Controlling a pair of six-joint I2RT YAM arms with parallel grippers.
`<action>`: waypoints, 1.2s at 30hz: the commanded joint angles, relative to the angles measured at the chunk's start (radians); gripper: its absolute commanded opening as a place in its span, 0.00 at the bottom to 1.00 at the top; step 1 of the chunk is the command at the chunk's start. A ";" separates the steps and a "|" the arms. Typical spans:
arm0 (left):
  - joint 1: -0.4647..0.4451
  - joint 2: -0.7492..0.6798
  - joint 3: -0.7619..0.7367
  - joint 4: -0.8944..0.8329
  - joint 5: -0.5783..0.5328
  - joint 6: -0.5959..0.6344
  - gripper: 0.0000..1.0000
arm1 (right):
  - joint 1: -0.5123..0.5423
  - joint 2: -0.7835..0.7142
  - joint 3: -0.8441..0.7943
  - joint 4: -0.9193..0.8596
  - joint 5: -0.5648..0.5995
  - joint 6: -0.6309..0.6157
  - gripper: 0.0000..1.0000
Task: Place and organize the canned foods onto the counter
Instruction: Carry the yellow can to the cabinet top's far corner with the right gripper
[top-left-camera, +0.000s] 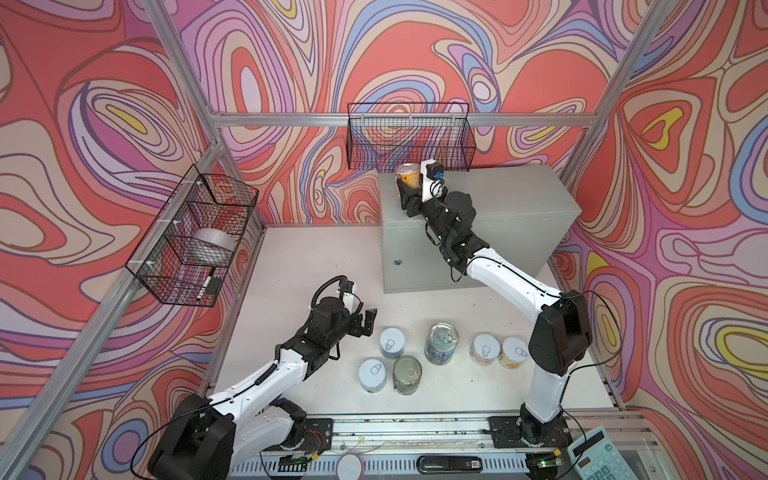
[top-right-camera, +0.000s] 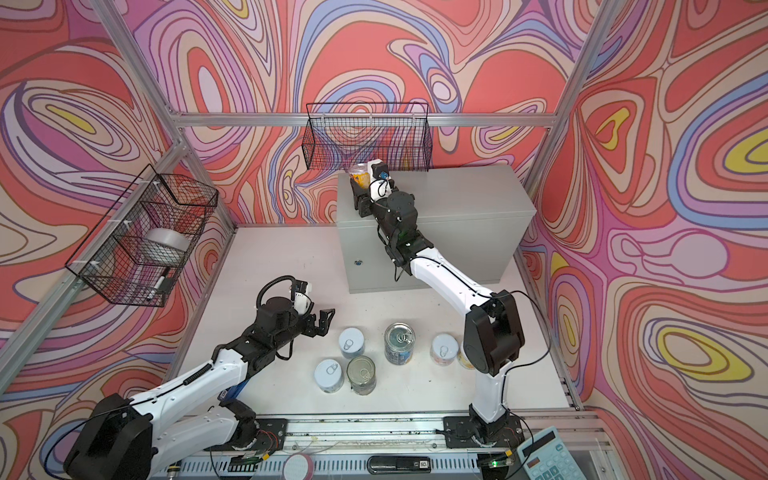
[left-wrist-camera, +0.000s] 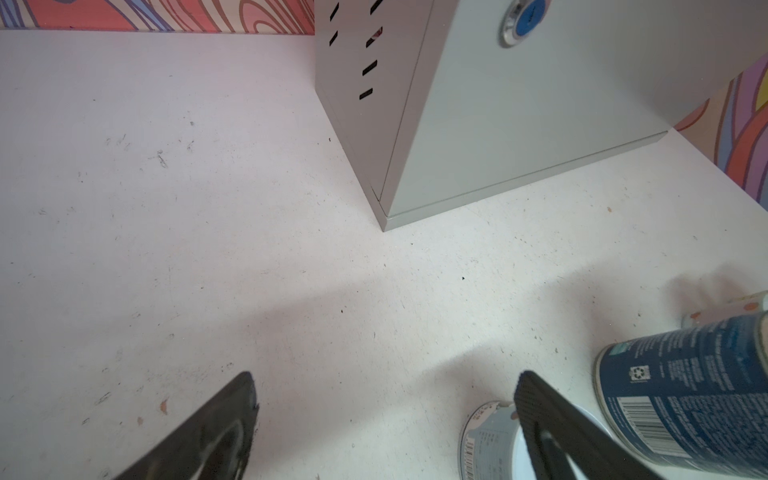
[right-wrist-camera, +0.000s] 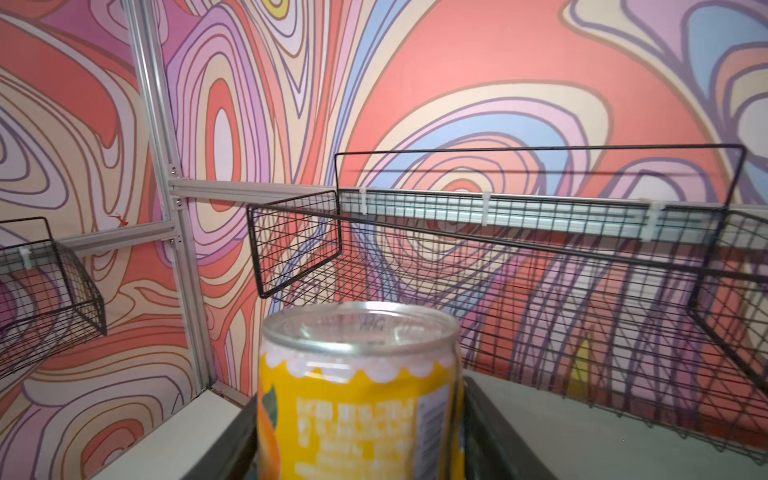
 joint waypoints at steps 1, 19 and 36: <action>0.004 -0.014 -0.014 0.033 -0.007 0.011 1.00 | -0.061 -0.105 -0.051 0.098 0.052 0.016 0.47; 0.005 0.026 -0.014 0.054 0.033 -0.014 1.00 | -0.416 -0.409 -0.325 0.036 0.195 0.002 0.47; 0.005 0.023 -0.028 0.072 0.043 -0.005 1.00 | -0.614 -0.368 -0.314 -0.028 0.150 0.118 0.48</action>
